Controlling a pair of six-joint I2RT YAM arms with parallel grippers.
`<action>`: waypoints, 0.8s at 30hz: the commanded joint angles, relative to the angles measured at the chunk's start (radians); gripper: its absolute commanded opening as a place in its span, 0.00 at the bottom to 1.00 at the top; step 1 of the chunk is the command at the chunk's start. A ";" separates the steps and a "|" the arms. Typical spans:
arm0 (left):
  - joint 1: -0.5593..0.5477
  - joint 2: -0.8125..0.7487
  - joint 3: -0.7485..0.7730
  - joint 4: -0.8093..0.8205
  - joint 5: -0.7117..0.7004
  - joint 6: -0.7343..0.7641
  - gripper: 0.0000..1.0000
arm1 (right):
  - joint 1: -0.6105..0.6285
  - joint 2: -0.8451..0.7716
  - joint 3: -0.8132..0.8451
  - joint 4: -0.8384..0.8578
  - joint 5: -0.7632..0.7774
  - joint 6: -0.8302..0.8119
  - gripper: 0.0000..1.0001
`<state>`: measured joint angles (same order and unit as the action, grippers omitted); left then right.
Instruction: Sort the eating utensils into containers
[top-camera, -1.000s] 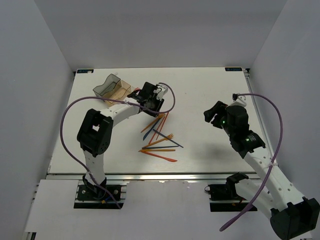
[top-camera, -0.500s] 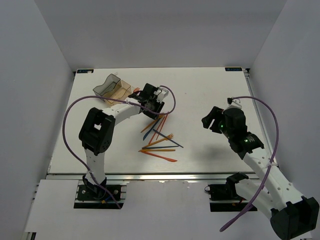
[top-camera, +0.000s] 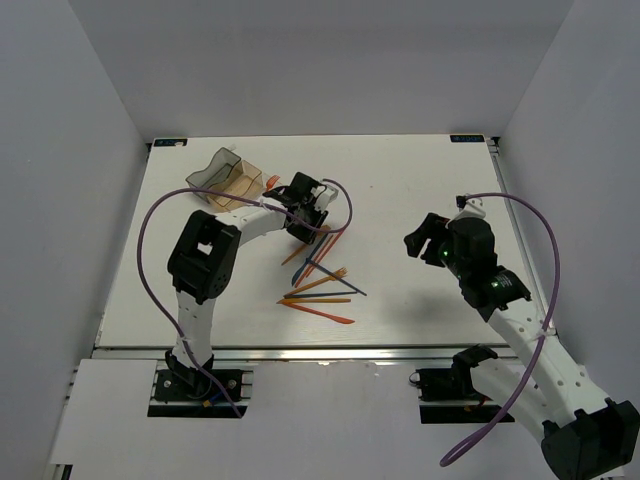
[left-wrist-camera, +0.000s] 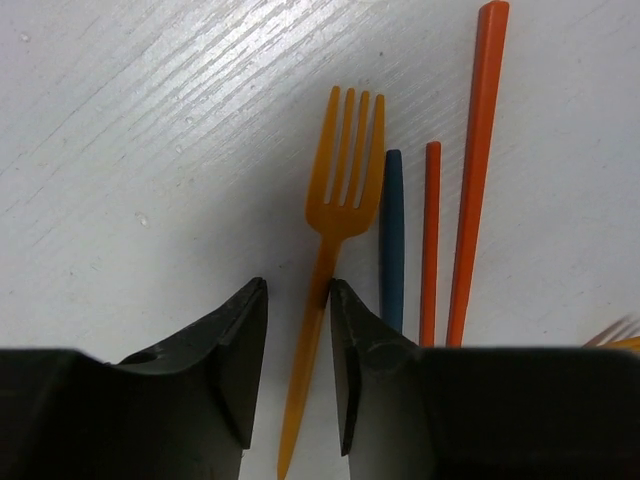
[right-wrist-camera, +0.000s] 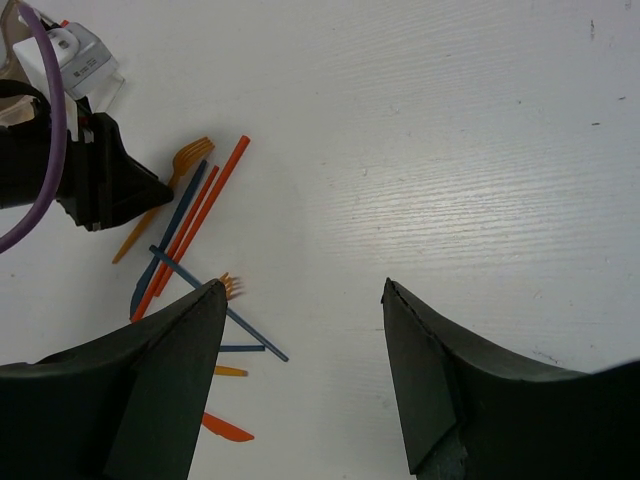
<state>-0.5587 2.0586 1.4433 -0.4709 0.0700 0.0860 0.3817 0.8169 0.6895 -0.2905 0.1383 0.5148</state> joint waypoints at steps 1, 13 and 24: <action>-0.003 -0.008 0.016 -0.002 -0.006 0.009 0.40 | -0.004 -0.022 -0.011 0.011 -0.003 -0.019 0.69; -0.003 0.034 0.026 -0.044 0.007 0.014 0.00 | -0.003 -0.056 -0.012 0.007 0.009 -0.025 0.69; -0.003 -0.161 0.081 -0.009 -0.056 0.132 0.00 | -0.010 -0.061 -0.005 -0.002 0.012 -0.044 0.69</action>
<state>-0.5587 2.0426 1.4780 -0.5228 0.0345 0.1642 0.3790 0.7647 0.6746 -0.2974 0.1398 0.4938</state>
